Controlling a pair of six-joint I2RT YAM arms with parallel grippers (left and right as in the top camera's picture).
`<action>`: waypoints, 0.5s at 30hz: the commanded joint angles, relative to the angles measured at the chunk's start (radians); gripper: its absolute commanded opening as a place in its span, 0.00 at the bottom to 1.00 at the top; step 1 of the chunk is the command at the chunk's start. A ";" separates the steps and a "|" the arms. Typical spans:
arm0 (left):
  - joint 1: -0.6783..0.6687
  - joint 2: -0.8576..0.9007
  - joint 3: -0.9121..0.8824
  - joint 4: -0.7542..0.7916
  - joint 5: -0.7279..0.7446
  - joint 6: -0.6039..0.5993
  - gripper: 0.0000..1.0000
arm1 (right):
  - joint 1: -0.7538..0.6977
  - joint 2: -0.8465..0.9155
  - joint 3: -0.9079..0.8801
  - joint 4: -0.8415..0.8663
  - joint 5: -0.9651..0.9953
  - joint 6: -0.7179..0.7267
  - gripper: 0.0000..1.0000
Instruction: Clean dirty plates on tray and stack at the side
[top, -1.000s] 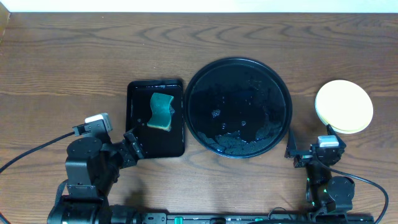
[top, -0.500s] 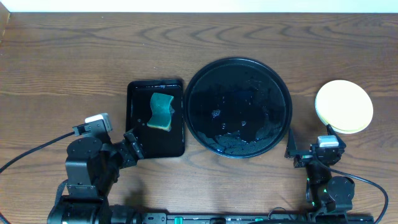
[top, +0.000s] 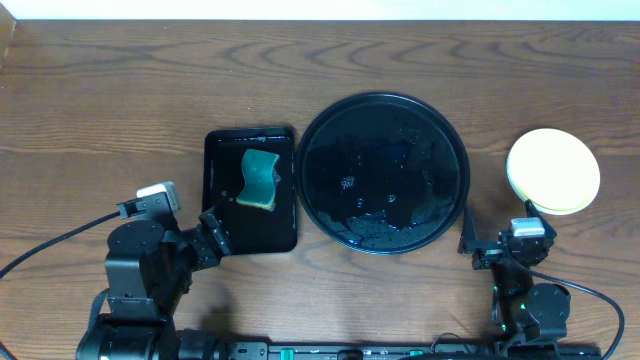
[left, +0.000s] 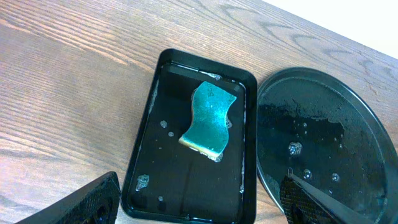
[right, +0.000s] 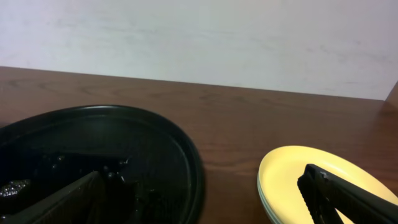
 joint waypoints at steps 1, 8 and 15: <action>0.002 0.000 -0.009 0.000 -0.012 0.020 0.83 | 0.006 -0.006 -0.001 -0.004 -0.005 -0.013 0.99; 0.004 -0.031 -0.024 -0.082 -0.044 0.045 0.83 | 0.006 -0.006 -0.001 -0.004 -0.005 -0.013 0.99; 0.004 -0.162 -0.170 -0.006 -0.124 0.103 0.83 | 0.006 -0.006 -0.001 -0.004 -0.005 -0.013 0.99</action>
